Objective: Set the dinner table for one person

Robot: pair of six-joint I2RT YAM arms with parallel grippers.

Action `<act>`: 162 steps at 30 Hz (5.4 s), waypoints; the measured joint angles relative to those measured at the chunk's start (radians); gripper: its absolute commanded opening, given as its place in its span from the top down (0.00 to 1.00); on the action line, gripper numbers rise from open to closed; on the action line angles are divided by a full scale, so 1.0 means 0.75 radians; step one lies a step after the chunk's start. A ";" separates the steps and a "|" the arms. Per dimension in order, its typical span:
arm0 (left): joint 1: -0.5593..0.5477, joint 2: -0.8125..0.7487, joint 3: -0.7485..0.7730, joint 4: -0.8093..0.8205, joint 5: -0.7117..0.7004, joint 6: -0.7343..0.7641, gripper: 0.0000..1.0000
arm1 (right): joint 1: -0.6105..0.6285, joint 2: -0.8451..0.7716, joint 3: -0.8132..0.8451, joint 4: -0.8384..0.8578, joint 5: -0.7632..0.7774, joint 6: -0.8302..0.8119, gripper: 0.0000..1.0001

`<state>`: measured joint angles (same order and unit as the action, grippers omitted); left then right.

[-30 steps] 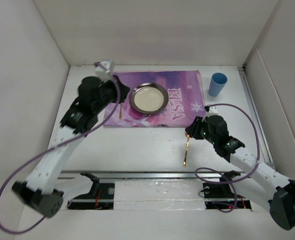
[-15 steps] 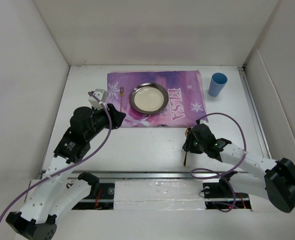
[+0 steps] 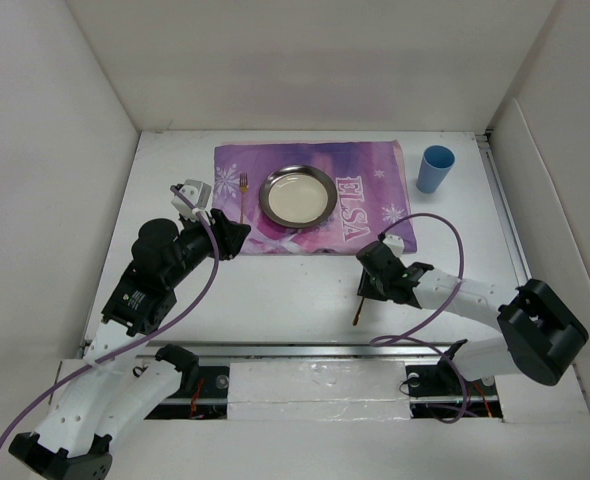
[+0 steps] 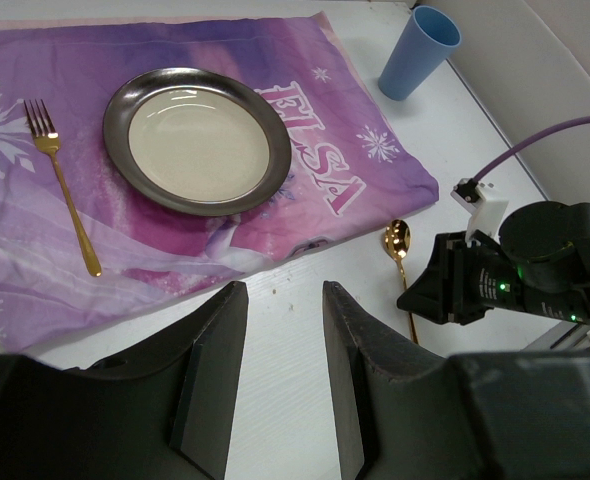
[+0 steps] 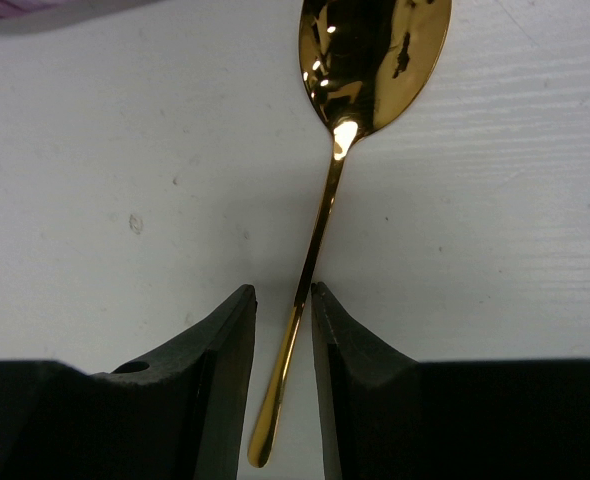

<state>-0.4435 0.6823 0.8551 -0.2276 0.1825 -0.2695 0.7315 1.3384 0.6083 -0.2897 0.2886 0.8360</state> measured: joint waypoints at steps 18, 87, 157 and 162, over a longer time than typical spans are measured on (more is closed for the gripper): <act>0.000 -0.022 0.000 0.001 0.002 0.005 0.68 | 0.132 0.240 0.180 0.019 0.130 0.110 0.90; -0.012 0.026 -0.001 0.009 -0.036 0.011 0.67 | -0.447 1.089 1.528 -0.164 -0.173 -0.738 1.00; -0.012 0.080 -0.001 0.009 -0.044 0.020 0.67 | -0.853 0.900 1.648 -0.314 0.030 -0.896 0.54; -0.012 0.080 -0.001 0.009 -0.044 0.022 0.67 | -0.857 0.994 1.784 -0.342 0.037 -0.924 0.55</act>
<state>-0.4526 0.7422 0.8547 -0.2207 0.1497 -0.2531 0.0887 2.0842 1.9461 -0.5461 0.3161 0.1432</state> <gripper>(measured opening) 0.327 0.456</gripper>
